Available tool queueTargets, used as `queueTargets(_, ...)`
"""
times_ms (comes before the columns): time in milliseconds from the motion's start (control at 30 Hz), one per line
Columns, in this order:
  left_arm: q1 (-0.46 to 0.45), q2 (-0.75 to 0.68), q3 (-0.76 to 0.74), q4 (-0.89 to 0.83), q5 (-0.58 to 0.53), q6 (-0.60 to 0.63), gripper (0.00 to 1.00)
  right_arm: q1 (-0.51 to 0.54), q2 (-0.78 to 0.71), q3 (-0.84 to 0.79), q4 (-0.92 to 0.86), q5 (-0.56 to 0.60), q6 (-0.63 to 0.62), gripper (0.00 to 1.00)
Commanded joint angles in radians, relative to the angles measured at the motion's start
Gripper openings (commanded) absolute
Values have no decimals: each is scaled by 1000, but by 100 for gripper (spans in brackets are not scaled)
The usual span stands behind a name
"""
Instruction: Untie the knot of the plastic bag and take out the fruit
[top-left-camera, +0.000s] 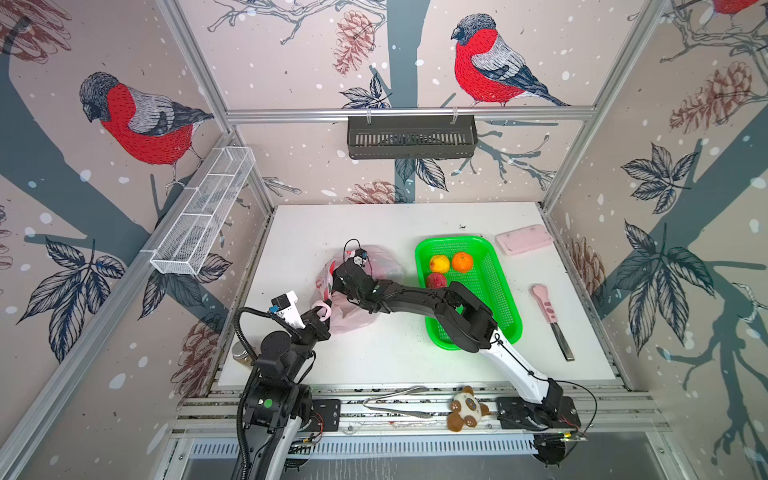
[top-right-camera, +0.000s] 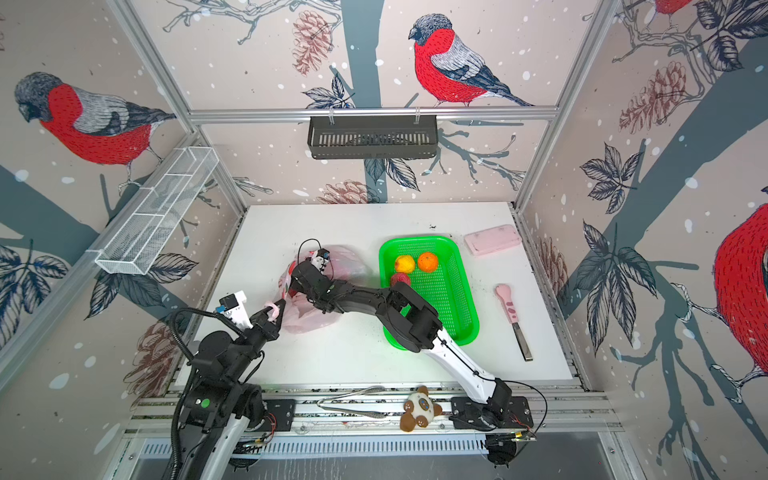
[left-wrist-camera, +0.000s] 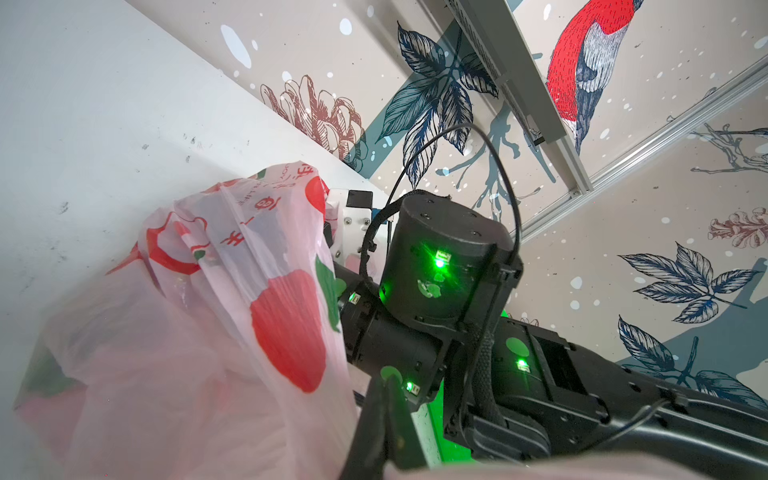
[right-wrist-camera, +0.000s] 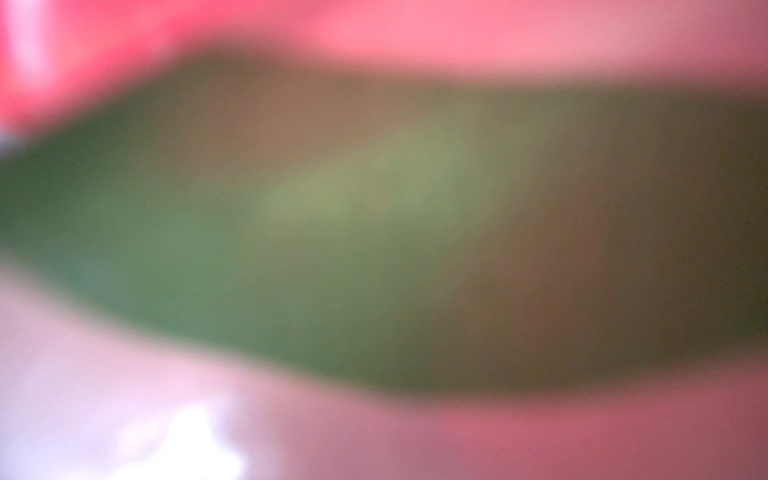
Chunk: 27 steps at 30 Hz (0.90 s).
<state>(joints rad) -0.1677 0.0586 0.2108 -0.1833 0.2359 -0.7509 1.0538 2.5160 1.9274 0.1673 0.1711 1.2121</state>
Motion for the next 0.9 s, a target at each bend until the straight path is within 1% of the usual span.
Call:
queueTargets(0, -4, -3, 6, 55, 66, -8, 0, -13, 22, 16, -15, 57, 32, 91)
queueTargets(200, -4, -15, 9, 49, 55, -5, 0, -21, 25, 3, -12, 48, 36, 83)
queueTargets(567, -4, -22, -1, 38, 4, -4, 0, -19, -41, -89, 49, 39, 5, 47)
queueTargets(667, -4, -22, -6, 35, -17, -4, 0, -21, -62, -107, 56, 27, -15, 39)
queueTargets(867, -4, -18, -33, 43, -70, -3, 0, -16, -115, -154, 78, 6, -59, 30)
